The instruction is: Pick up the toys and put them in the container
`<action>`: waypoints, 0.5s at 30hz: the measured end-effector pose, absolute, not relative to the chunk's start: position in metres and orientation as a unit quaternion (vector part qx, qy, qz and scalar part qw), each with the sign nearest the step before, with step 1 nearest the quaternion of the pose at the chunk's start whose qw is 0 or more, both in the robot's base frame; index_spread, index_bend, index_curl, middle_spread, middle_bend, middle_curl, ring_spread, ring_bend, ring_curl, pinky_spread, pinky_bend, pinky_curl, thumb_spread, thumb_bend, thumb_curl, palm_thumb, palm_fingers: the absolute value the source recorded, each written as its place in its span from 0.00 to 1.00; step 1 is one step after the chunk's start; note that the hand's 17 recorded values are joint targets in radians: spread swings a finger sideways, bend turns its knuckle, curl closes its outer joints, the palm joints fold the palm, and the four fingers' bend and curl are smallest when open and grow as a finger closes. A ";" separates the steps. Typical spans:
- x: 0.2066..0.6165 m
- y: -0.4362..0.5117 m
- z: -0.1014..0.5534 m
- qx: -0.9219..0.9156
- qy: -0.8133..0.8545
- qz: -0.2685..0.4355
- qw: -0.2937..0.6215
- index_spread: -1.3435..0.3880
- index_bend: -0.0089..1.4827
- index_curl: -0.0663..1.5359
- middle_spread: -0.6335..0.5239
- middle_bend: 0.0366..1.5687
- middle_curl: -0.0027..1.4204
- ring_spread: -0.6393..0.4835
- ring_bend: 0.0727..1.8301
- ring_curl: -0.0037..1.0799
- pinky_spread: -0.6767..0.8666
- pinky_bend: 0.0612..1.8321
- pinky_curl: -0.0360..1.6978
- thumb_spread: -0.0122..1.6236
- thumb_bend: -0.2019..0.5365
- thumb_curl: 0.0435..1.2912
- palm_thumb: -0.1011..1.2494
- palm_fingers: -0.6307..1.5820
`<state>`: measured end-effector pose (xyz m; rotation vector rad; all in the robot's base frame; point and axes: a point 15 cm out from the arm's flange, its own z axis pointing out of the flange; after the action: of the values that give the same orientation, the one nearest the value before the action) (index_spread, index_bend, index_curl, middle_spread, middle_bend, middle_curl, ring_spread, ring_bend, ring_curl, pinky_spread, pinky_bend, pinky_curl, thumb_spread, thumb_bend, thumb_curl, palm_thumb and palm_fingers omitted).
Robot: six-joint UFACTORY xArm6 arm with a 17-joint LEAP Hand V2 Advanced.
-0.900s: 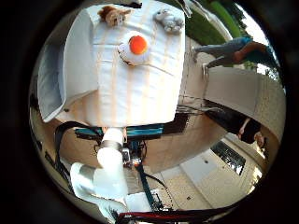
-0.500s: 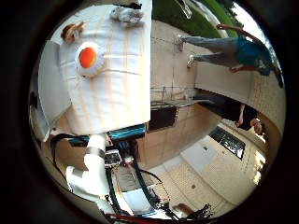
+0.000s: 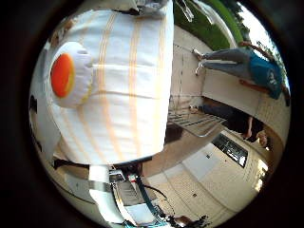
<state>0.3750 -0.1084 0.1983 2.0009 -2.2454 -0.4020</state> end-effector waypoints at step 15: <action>0.366 -0.090 0.156 0.667 -0.722 -0.160 0.090 0.72 0.11 0.20 0.52 0.22 0.28 0.80 0.33 0.37 0.72 0.28 0.16 0.74 0.26 0.26 0.57 0.67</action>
<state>0.3664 -0.0905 0.1561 1.9841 -2.1468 -0.4761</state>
